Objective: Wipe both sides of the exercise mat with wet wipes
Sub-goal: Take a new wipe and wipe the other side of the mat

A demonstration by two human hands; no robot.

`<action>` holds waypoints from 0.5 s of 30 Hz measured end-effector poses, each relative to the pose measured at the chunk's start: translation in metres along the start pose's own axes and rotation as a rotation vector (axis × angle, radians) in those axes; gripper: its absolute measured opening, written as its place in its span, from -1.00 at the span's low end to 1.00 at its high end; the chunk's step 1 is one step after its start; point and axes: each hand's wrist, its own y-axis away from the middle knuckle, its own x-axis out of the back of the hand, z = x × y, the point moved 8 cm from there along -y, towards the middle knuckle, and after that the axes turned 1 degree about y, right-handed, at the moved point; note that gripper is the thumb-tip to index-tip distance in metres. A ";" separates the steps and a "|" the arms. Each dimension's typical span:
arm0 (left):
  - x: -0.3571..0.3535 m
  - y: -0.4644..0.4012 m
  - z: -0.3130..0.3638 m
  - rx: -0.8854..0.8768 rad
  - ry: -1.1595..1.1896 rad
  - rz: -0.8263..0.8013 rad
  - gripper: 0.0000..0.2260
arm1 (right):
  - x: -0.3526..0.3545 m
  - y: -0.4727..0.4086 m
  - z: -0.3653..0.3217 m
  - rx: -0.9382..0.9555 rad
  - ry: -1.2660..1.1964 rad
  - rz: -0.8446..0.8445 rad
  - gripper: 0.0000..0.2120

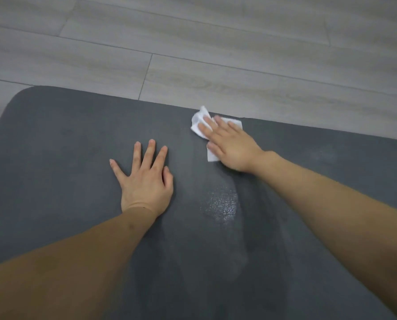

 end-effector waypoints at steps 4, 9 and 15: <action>0.000 0.001 0.000 0.001 0.010 0.010 -0.50 | -0.008 -0.004 -0.007 -0.100 -0.046 0.030 -0.45; 0.000 0.001 0.000 0.013 0.002 -0.001 -0.50 | -0.065 0.168 -0.140 0.244 0.036 0.018 -0.44; 0.000 0.001 0.002 0.011 0.003 -0.004 -0.50 | -0.057 0.129 -0.076 0.245 0.113 -0.051 -0.41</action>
